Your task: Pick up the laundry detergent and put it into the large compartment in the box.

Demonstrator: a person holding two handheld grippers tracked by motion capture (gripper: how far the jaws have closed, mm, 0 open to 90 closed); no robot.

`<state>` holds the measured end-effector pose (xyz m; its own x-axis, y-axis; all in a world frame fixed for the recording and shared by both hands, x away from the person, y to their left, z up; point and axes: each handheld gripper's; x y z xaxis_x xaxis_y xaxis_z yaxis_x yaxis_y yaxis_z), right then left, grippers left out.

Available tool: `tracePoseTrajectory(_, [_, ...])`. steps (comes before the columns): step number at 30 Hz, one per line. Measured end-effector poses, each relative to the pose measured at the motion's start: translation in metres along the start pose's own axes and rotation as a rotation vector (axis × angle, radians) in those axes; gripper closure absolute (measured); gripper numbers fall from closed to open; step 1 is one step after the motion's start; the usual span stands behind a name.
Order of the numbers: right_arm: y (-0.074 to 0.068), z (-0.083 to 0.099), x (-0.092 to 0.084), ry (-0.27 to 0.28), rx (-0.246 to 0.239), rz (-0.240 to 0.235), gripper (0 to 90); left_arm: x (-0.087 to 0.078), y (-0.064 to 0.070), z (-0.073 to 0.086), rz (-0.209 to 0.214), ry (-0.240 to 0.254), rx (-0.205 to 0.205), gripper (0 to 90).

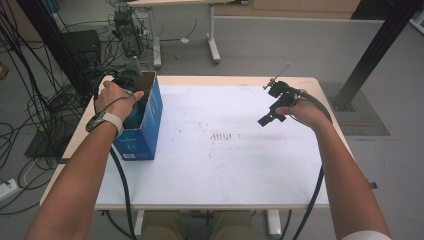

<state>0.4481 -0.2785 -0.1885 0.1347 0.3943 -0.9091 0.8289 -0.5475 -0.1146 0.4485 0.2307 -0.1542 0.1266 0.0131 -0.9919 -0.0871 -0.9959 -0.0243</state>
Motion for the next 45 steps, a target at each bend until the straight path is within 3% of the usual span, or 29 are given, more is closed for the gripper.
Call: tracePoseTrajectory(45, [0.0003, 0.0019, -0.0005, -0.001, -0.001, 0.003, 11.3, 0.0014, 0.0023, 0.0, -0.014, -0.001, 0.004, 36.9])
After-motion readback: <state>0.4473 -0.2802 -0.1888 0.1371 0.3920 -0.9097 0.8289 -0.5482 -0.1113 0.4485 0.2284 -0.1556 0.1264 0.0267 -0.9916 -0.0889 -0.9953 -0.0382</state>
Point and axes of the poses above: each handheld gripper's, and its own axes: x roughly forward along the jaws, z roughly out of its underside, y roughly to its right, and after that the axes turned 3 degrees about -x, right-handed
